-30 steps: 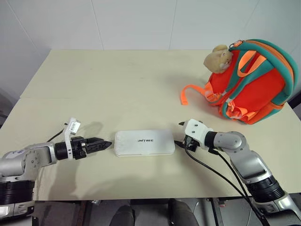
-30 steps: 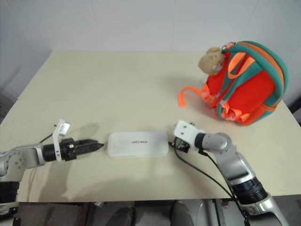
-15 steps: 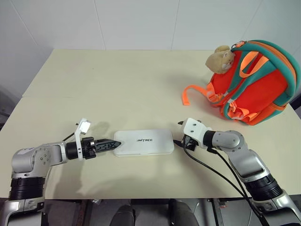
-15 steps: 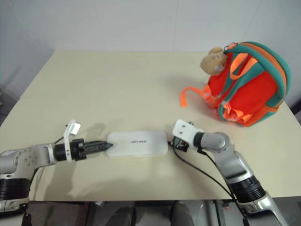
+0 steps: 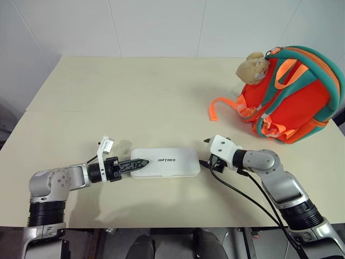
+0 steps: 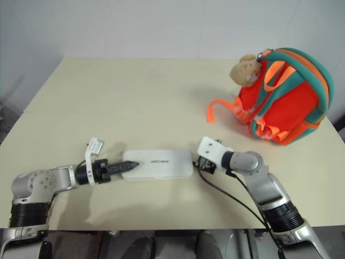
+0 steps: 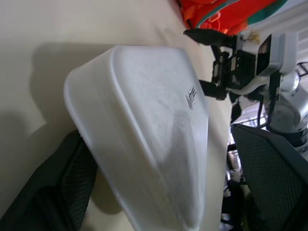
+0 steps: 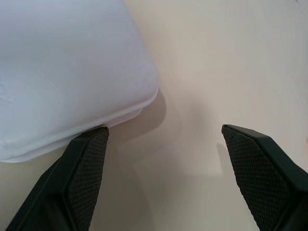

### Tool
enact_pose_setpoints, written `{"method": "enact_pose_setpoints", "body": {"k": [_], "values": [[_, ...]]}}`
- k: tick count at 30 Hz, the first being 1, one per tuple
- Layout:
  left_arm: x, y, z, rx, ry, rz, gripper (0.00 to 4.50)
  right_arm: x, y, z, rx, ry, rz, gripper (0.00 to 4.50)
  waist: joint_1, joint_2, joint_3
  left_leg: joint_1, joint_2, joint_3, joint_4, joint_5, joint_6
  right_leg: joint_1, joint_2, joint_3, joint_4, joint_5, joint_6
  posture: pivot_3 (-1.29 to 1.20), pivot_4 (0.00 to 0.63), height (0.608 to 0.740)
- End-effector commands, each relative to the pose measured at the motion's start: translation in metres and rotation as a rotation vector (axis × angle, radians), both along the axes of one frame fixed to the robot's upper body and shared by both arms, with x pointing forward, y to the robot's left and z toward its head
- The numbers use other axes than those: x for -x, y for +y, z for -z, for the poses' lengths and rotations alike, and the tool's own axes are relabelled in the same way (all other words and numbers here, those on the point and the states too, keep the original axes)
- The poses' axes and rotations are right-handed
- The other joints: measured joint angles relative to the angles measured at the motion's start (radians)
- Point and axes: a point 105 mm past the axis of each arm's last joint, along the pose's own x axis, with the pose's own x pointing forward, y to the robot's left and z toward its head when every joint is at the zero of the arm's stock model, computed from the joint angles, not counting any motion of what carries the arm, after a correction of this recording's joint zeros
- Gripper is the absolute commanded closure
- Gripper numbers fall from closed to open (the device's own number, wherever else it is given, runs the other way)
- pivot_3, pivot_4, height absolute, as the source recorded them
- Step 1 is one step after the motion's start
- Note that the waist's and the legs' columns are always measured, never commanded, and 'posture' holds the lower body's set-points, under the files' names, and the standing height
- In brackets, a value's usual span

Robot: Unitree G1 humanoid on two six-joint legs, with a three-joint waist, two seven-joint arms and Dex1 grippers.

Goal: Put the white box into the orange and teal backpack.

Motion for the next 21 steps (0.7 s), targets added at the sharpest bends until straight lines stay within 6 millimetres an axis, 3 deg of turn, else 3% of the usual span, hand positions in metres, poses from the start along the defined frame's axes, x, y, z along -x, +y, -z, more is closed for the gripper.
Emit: {"method": "enact_pose_setpoints", "body": {"k": [1,14,17,21], "values": [[-0.003,0.000,-0.005,0.034,-0.010,-0.010,0.03,0.000,0.004,-0.010,-0.005,-0.046,-0.021,0.00,0.000,0.000,0.000,0.000,0.000,0.000,0.000,0.000,0.000,0.000,0.000,0.000,0.000,0.000,0.000,0.00,0.150,0.740],[-0.016,-0.001,0.001,-0.046,-0.016,0.032,0.03,0.000,0.002,-0.009,-0.003,-0.044,-0.018,0.00,0.001,0.000,0.000,0.000,0.000,0.000,0.001,0.000,-0.001,0.000,0.000,0.000,0.000,0.000,0.000,0.00,0.150,0.740],[-0.020,-0.002,0.000,-0.047,-0.016,0.035,0.65,0.000,0.002,-0.009,-0.005,-0.043,-0.014,0.00,0.001,0.000,0.000,0.001,0.000,0.000,0.001,0.000,-0.001,0.000,0.000,0.000,0.000,0.000,0.000,0.00,0.150,0.740],[-0.024,-0.003,0.000,-0.049,-0.014,0.038,1.91,0.003,0.000,-0.008,-0.005,-0.041,-0.009,0.00,0.000,0.000,0.000,0.000,0.000,0.000,0.000,0.000,-0.001,0.000,0.000,0.000,0.001,0.000,0.000,0.00,0.150,0.740]]}}
